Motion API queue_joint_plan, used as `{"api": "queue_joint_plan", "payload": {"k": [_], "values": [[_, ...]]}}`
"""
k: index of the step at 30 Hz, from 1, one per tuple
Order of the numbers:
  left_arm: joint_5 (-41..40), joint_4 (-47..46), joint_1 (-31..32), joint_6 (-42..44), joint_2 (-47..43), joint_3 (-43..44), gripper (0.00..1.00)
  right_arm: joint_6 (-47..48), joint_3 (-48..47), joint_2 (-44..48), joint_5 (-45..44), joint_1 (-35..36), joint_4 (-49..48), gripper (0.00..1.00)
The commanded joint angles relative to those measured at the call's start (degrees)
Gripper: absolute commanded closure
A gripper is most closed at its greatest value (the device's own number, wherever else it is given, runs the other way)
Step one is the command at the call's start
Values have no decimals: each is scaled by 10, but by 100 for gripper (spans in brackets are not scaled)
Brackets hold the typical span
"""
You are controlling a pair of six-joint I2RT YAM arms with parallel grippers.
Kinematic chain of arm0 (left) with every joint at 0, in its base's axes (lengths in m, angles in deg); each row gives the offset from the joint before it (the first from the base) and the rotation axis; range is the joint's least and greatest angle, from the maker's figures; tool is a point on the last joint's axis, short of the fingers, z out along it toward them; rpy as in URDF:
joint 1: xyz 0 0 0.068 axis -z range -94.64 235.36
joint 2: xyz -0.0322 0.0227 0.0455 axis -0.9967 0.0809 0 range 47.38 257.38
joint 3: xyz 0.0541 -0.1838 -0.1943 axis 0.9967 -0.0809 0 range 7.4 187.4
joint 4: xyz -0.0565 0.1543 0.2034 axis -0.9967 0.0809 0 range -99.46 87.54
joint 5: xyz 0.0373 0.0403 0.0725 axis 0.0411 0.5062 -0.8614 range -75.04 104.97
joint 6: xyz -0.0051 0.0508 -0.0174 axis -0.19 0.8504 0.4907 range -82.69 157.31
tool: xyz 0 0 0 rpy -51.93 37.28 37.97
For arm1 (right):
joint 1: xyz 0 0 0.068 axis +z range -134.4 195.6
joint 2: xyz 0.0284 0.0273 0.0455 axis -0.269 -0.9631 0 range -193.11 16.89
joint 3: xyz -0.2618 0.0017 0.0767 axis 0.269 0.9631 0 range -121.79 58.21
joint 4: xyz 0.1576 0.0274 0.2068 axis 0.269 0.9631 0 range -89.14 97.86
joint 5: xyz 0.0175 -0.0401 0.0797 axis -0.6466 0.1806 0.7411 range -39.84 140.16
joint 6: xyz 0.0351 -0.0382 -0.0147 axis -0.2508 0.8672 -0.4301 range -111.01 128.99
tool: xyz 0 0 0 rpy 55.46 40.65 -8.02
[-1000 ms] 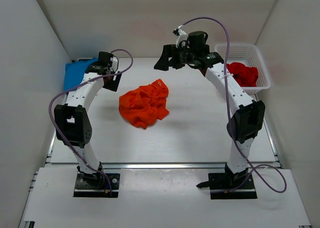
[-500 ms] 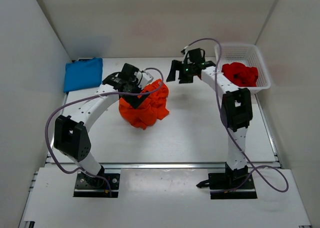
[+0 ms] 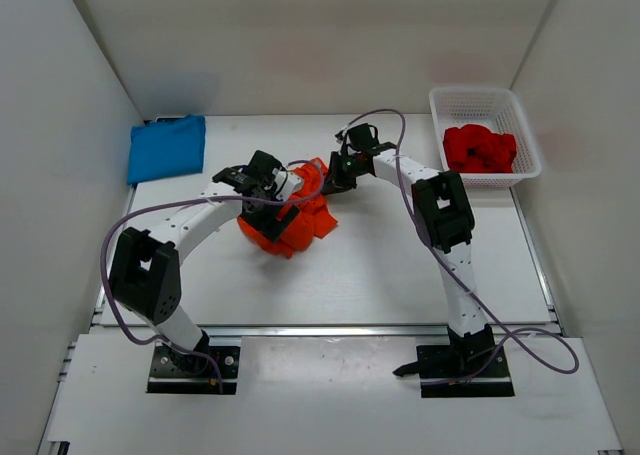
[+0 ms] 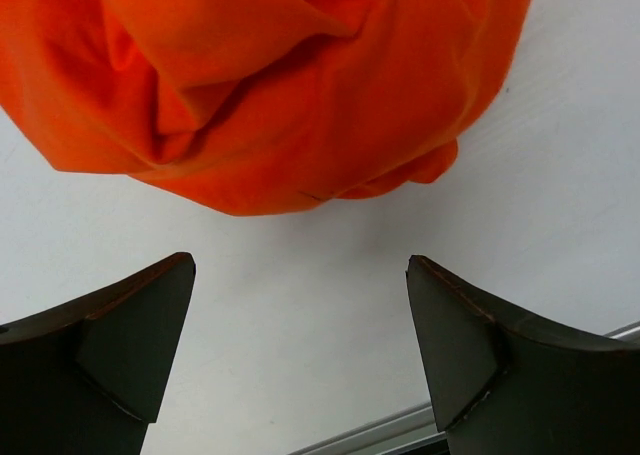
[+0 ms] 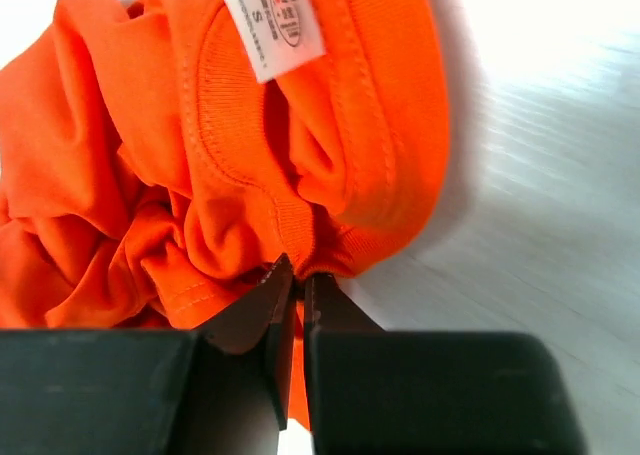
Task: Fold and stack the t-shirts
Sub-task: Flatten out the tshirt
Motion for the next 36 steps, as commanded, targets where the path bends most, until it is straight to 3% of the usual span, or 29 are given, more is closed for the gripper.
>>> {"api": "queue_joint_plan", "payload": {"k": [1,6,9,17,18,19,21,22,25,32,36], "values": [[-22,-34,-6,-25,0,-7,1,-6,-7,20,14,-16,-1,100],[-45,-76,0,-40,30,-24,2,19,-17,118,-13,-52,41,100],[-52,-86,1,-58,57,4,2,46,7,240,-53,-72,86,100],[5,-74,-8,-62,107,65,1,56,200,398,-21,-157,150,100],[5,-69,-7,-63,111,70,2,54,232,410,-23,-167,143,93],[5,-67,-8,-64,112,77,1,49,246,415,-24,-177,132,72],[18,-61,-7,-59,117,83,2,51,274,418,-17,-185,114,47],[20,-64,-6,-56,117,86,2,56,273,418,-22,-192,111,39],[43,-52,2,-43,114,94,1,79,236,419,-73,-186,146,31],[91,-47,21,-50,122,128,2,119,236,458,-241,-90,235,38],[107,-41,41,-41,138,170,2,135,333,483,-227,-28,214,42]]}}
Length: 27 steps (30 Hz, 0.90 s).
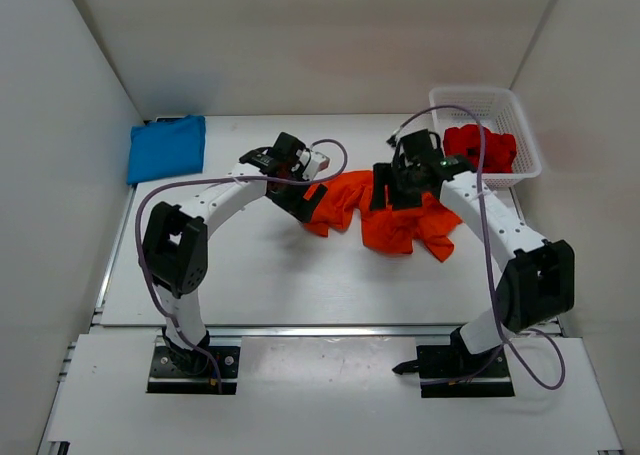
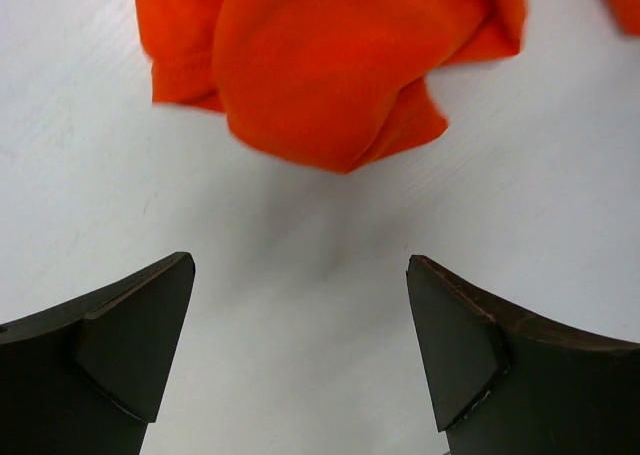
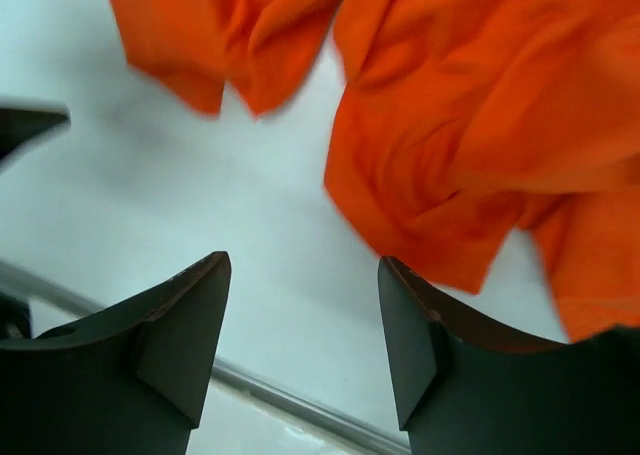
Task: Fold and stack the t-shirts
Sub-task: Flatten out the tshirt
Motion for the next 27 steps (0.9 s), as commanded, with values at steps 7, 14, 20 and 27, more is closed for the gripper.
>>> {"api": "queue_joint_plan", "payload": {"k": [7,14,20,27], "values": [[9,-13,15,-13,17,4,2,-123,227,71,48,-53,-114,36],[25,-14,18,-31,13,-14,2,-204,354,128,6,-78,-234,32],[11,-10,15,-22,7,-22,2,-197,372,83,16,-103,-298,35],[13,-1,23,7,0,-2,2,-177,342,2,50,-88,-328,70]]}}
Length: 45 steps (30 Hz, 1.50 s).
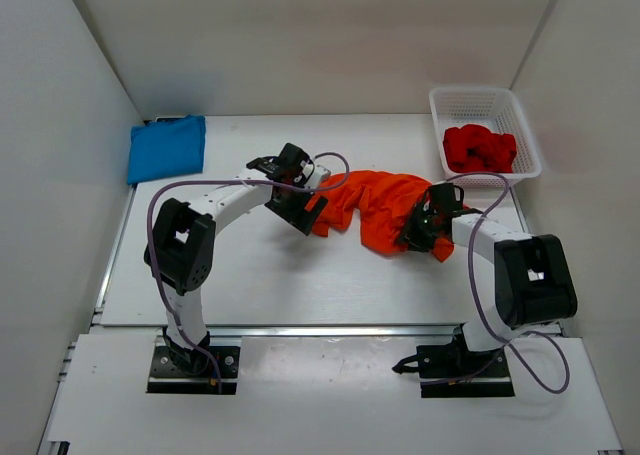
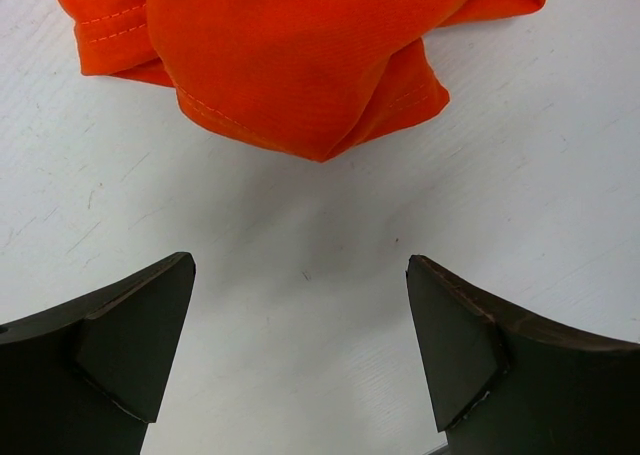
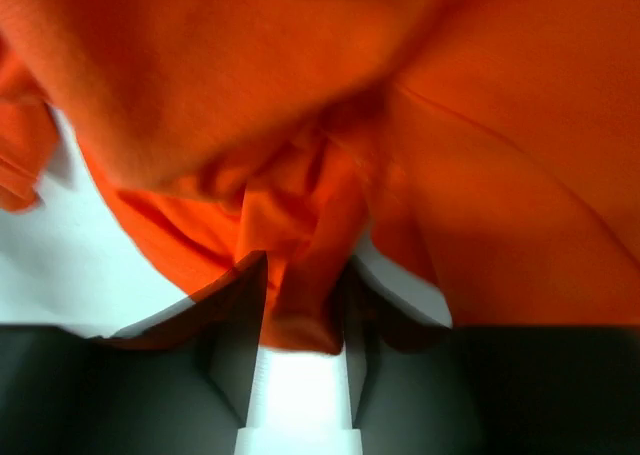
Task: Fold and stack the t-shirts
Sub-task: Flatten out the tshirt
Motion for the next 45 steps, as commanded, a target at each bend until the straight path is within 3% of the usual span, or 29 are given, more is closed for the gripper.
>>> {"api": "queue_joint_plan", "payload": {"k": [1,2,3,8,12,20,28,33,36,37,39,41,44,45], "values": [[9,4,7,25,-22,25,2,1,-23,-30,26,14,-35,86],[17,7,7,31,-21,29,2,3,-25,-29,27,12,-31,96],[21,4,8,44,-21,42,2,4,-29,-20,28,8,-21,100],[28,4,32,87,-20,36,7,5,-49,88,27,-47,10,100],[36,-33,65,61,-4,-17,2,24,-83,168,12,-67,49,100],[-125,-213,128,97,19,-73,5,24,-79,198,28,-66,70,100],[-147,-282,119,103,34,-78,3,22,-61,228,29,-74,84,100],[-130,-269,112,96,60,-66,9,19,-55,237,42,-84,83,100],[-137,-263,102,77,82,-59,17,30,-65,234,44,-84,93,100],[-127,-247,96,73,95,-39,24,31,-69,234,46,-81,99,99],[-133,-236,91,62,111,-19,47,37,-79,230,50,-100,100,100],[-137,-240,88,57,119,-6,83,40,-83,235,55,-111,101,100],[-134,-229,84,53,119,-1,100,52,-104,236,56,-122,114,100],[-123,-222,77,53,109,0,100,58,-111,235,56,-127,115,100]]}}
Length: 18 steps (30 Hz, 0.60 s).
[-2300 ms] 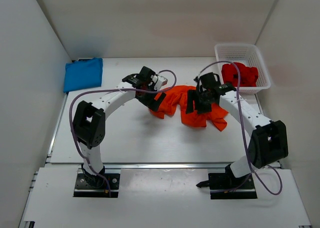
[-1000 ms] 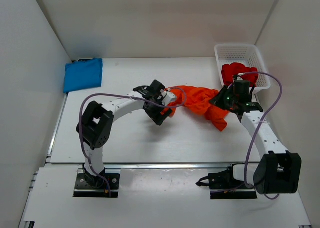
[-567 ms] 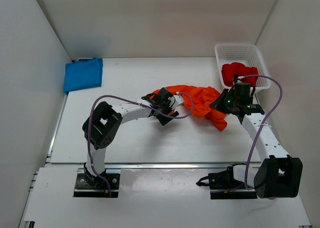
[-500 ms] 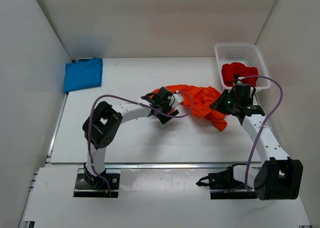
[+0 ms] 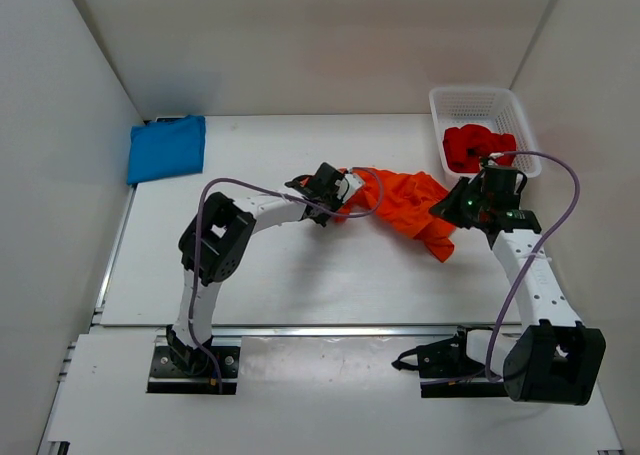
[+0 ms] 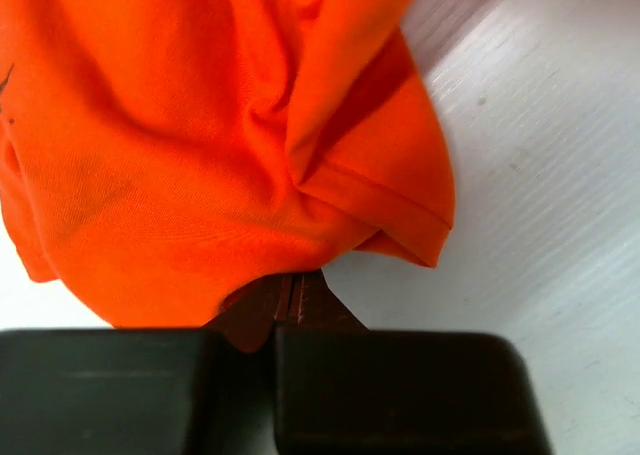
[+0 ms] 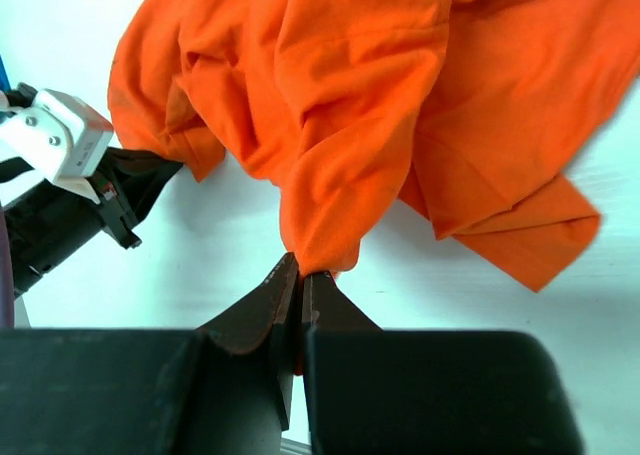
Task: Fold and stack the t-shirts
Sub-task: Flatten out the tshirt
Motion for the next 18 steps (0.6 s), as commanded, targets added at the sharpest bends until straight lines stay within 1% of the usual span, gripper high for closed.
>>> {"api": "queue_joint_plan", "payload": {"k": [1,3,5,6,7,8,9,10,11,13,15,18], "values": [[7,43,-19,-8,-10,8,100,27,-48,9,9,-16,-2,100],[12,78,-34,6,-24,30,100,31,-62,9,17,-40,-10,100],[23,119,-75,37,-45,59,100,42,-101,0,29,-57,-17,100],[25,148,-103,38,-52,94,100,55,-133,-11,30,-65,-15,100],[26,177,-116,46,-59,133,100,61,-152,-28,30,-66,-17,100],[27,203,-149,49,-62,158,100,69,-194,-39,33,-68,-12,100],[28,212,-177,52,-61,212,100,78,-233,-53,41,-69,-17,100],[25,234,-191,54,-62,270,100,82,-249,-67,43,-73,-23,100],[22,243,-214,59,-59,295,100,84,-284,-73,53,-70,-29,100],[11,262,-235,73,-65,379,100,90,-349,-87,52,-77,-37,100],[-12,255,-240,91,-83,395,100,103,-388,-97,45,-78,-34,100],[-38,241,-239,109,-126,367,100,109,-422,-91,37,-85,-36,100]]}}
